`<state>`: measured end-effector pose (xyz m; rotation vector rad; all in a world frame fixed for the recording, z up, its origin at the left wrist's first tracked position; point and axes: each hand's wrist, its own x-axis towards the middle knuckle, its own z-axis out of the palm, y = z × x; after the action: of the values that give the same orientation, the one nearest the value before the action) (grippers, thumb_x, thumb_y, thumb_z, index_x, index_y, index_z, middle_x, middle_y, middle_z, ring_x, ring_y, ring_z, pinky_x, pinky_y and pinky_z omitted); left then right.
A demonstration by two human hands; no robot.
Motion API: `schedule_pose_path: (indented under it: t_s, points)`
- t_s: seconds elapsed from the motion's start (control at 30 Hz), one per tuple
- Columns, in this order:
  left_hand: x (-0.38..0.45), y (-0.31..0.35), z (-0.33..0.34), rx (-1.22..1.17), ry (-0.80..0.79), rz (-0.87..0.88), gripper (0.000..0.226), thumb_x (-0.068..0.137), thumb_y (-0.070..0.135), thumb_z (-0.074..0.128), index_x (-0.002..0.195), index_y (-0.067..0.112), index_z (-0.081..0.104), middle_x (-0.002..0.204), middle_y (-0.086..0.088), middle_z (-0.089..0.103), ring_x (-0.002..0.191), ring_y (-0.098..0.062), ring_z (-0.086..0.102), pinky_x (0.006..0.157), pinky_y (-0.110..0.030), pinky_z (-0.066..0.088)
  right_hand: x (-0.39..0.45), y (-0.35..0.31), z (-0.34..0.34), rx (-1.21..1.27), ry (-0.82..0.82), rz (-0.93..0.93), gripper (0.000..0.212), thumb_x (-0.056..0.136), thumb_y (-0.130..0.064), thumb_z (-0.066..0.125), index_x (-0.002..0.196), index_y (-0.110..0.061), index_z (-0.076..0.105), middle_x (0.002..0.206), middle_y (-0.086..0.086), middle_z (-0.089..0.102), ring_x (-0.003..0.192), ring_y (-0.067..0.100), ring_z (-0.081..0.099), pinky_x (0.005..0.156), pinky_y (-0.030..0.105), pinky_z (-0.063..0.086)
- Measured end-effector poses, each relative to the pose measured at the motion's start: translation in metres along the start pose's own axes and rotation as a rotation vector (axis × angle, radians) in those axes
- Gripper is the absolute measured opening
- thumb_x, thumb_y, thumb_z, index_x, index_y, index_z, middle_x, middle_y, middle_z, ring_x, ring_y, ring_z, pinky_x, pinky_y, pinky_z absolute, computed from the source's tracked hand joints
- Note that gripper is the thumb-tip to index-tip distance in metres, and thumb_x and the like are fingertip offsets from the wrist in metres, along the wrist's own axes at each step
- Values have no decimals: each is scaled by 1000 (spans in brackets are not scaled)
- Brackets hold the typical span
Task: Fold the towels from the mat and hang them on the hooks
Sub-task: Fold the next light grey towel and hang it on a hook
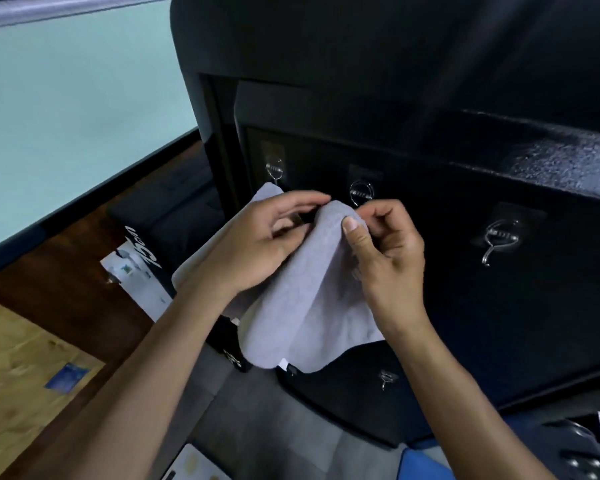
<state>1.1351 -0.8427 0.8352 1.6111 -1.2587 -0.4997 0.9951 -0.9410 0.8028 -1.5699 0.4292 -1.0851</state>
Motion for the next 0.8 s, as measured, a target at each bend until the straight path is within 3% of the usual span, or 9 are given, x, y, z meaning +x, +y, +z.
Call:
schedule_pose_path:
  t_s: [0.1, 0.23, 0.37, 0.47, 0.67, 0.8]
  points:
    - [14, -6, -2, -62, -82, -19, 36, 92, 1, 58, 117, 26, 62, 120, 10, 65, 120, -2, 55, 107, -34, 43, 0, -2, 4, -92, 90, -55, 4, 94, -12, 63, 91, -13, 59, 81, 4, 62, 75, 18, 60, 67, 31, 49]
    - [22, -7, 5, -178, -115, 7, 28, 90, -3, 59, 114, 12, 60, 116, -3, 66, 114, -9, 61, 98, -24, 47, -2, -7, 5, -222, 220, -160, 2, 91, -11, 67, 93, -12, 66, 88, 1, 64, 82, 13, 61, 74, 25, 50]
    - [29, -10, 18, -264, 22, 24, 29, 83, -10, 64, 97, 16, 61, 93, -5, 68, 81, -9, 66, 74, -18, 50, 2, -4, 5, -469, 335, -299, 10, 89, -7, 69, 99, -5, 72, 91, 5, 61, 82, 4, 57, 76, 14, 44]
    - [30, -13, 27, -214, 113, 78, 34, 82, -8, 66, 98, 21, 64, 90, 0, 70, 84, -12, 67, 78, -20, 52, 1, 1, 6, -606, 318, -362, 16, 94, -7, 62, 106, -7, 72, 92, 4, 58, 79, 3, 55, 70, 11, 44]
    - [24, -23, 41, -152, 210, 133, 26, 84, -5, 66, 99, 16, 73, 95, 7, 74, 91, -8, 70, 82, -21, 53, -16, 31, -3, -852, 258, -307, 30, 95, -7, 58, 122, -15, 68, 95, 2, 55, 70, 12, 54, 52, 33, 49]
    - [23, -27, 45, -189, 236, 95, 23, 85, -3, 67, 103, 11, 73, 99, 5, 74, 96, -7, 69, 87, -22, 53, -16, 34, 4, -952, 320, -272, 34, 94, -11, 53, 124, -19, 66, 95, 3, 56, 67, 18, 55, 47, 33, 45]
